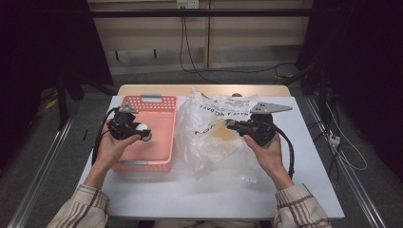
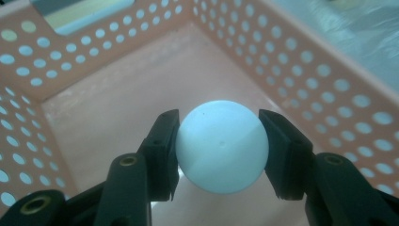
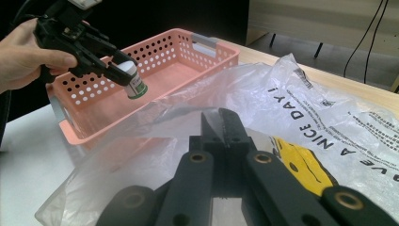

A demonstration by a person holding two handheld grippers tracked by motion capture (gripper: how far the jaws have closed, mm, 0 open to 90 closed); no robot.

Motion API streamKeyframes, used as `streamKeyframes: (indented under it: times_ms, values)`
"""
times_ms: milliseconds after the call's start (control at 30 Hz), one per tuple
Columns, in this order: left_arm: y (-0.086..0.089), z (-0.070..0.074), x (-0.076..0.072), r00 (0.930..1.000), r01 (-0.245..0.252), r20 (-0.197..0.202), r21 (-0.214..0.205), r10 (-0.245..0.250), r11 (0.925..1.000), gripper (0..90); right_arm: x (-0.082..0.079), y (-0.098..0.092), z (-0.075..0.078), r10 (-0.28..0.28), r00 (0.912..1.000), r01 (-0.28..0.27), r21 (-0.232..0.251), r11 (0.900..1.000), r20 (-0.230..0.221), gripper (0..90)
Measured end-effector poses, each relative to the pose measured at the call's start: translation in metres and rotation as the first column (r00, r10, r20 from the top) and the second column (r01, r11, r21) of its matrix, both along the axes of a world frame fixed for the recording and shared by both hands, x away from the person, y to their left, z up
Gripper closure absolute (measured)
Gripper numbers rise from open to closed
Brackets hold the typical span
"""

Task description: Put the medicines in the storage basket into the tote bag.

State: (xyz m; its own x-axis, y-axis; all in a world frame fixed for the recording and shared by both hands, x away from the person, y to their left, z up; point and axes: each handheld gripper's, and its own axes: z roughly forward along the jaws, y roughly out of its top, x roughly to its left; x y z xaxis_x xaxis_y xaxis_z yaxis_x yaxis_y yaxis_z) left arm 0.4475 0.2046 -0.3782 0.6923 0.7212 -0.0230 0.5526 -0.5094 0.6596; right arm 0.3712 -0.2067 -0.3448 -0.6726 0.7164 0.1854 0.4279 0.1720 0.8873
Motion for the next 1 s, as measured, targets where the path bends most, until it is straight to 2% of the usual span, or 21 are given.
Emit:
streamKeyframes:
  times_ms: [67,200,467,733,1000]
  values:
    - [-0.001,0.004,-0.005,0.9999,-0.001,0.016,-0.032,0.001,0.9995,51.0,0.0,0.0,0.001,0.002,1.0,-0.002,-0.002,1.0,0.003,90.0]
    - [-0.005,0.012,-0.014,0.9987,0.019,0.049,-0.054,-0.017,0.9983,51.0,-0.001,-0.001,0.003,0.0,0.9999,0.0,0.005,1.0,0.015,90.0]
    - [-0.016,0.024,-0.027,0.9948,0.069,0.081,-0.095,-0.061,0.9931,51.0,-0.002,-0.002,0.005,0.002,0.9997,-0.002,0.008,1.0,0.026,90.0]
    - [-0.028,0.034,-0.043,0.9911,0.113,0.089,-0.165,-0.1,0.9798,51.0,-0.002,-0.001,0.005,0.006,0.9997,-0.006,0.003,1.0,0.023,90.0]
    - [-0.046,0.046,-0.062,0.9784,0.189,0.122,-0.205,-0.167,0.9603,51.0,-0.002,0.002,0.003,0.011,0.9998,-0.011,-0.004,0.9999,0.018,90.0]
